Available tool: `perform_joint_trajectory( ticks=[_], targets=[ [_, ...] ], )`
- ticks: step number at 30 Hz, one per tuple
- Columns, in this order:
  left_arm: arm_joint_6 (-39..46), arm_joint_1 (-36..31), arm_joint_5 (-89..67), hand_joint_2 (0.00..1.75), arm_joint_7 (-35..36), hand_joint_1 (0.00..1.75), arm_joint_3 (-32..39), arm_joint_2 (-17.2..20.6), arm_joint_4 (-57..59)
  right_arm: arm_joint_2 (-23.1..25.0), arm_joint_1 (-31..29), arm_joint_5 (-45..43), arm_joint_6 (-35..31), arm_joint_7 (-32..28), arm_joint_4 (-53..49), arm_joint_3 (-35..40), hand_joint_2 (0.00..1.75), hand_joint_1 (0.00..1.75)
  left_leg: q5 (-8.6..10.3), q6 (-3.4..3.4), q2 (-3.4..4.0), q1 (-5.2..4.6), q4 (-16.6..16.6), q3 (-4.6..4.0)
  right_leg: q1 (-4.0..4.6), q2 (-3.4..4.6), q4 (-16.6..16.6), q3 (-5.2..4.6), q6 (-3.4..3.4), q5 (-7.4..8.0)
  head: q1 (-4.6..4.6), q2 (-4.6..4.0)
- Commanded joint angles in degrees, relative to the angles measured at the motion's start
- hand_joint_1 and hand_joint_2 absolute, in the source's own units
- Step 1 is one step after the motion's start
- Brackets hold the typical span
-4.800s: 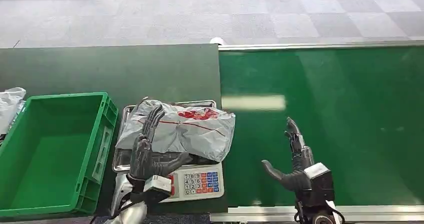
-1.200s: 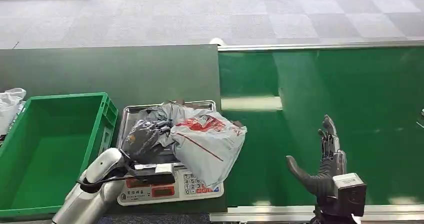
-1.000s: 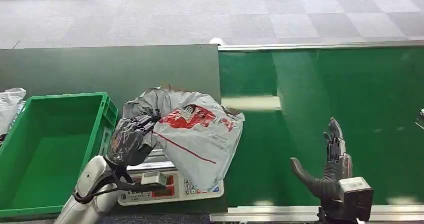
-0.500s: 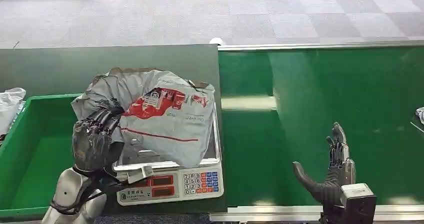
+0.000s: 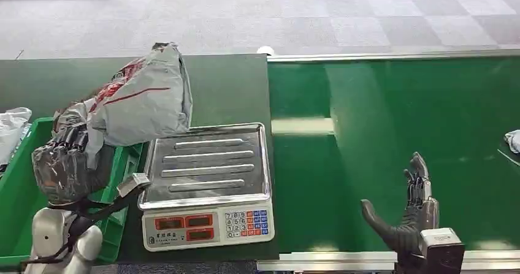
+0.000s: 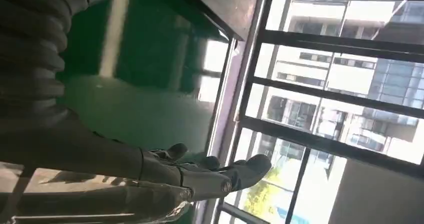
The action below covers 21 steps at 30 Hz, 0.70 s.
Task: Moved the parcel from conveyor to table for the left to box.
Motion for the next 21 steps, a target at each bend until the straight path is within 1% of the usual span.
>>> perform_joint_trajectory(
  ticks=[1,3,6,11,15,17,20,21],
  targets=[
    [-0.27,0.26,0.20,0.00,0.30,1.75,6.52,-1.03,4.22,0.89,0.42,0.09,-0.28,0.29,-0.08,-1.49,1.75,0.00,0.04,0.01,-0.02,0.00,-0.10,0.06,0.00,-0.01,-0.10,0.06,-0.03,0.03,0.00,0.00],
    [-1.19,0.39,-0.53,0.00,1.46,1.75,7.36,-1.49,3.92,1.00,0.47,0.18,-0.41,0.31,-0.18,-1.69,1.75,0.00,0.06,0.03,-0.05,0.00,-0.09,0.02,0.01,-0.04,-0.10,0.04,-0.03,0.04,0.02,0.00],
    [-2.33,2.53,-0.94,0.00,3.08,1.75,11.00,-0.63,3.81,1.16,1.21,0.52,-0.59,0.50,-0.87,-2.11,1.75,0.00,0.03,0.03,0.06,0.00,-0.09,0.04,0.01,0.07,-0.10,0.03,-0.04,0.03,0.02,0.00],
    [-8.68,5.40,-4.61,0.00,4.96,1.75,15.88,-0.71,4.03,0.77,0.31,0.72,-0.18,1.03,-0.48,-3.43,1.75,0.00,0.02,0.01,0.13,-0.02,-0.15,0.09,-0.01,0.13,-0.11,0.05,-0.07,0.02,0.00,0.00],
    [-17.49,10.64,-5.15,0.00,4.83,1.75,16.80,0.70,2.80,0.49,0.15,0.67,0.79,1.09,-0.14,-4.62,1.75,0.00,-0.03,0.00,0.20,-0.01,-0.10,0.09,0.00,0.20,-0.08,0.04,-0.04,0.00,0.02,0.00],
    [-17.12,11.46,-4.98,0.00,4.86,1.75,17.29,0.57,2.83,0.50,0.21,0.68,0.81,1.08,-0.09,-4.65,1.75,0.00,-0.03,0.00,0.21,-0.01,-0.12,0.09,0.00,0.21,-0.09,0.03,-0.05,-0.01,0.02,0.00],
    [-20.32,12.84,-6.76,0.00,5.38,1.75,19.07,-0.30,2.10,1.03,0.53,1.13,1.01,1.04,-0.35,-5.00,1.75,0.00,-0.05,-0.02,0.12,0.01,-0.08,0.02,0.02,0.13,-0.08,-0.01,-0.07,-0.04,0.02,0.00],
    [-23.25,13.86,-7.63,0.00,4.48,1.75,20.35,-1.18,1.71,1.66,0.92,1.71,1.27,1.10,-0.77,-5.33,1.75,0.00,-0.05,-0.02,0.08,-0.02,-0.06,0.02,-0.01,0.09,-0.04,-0.01,-0.07,-0.07,0.02,0.00]
  ],
)
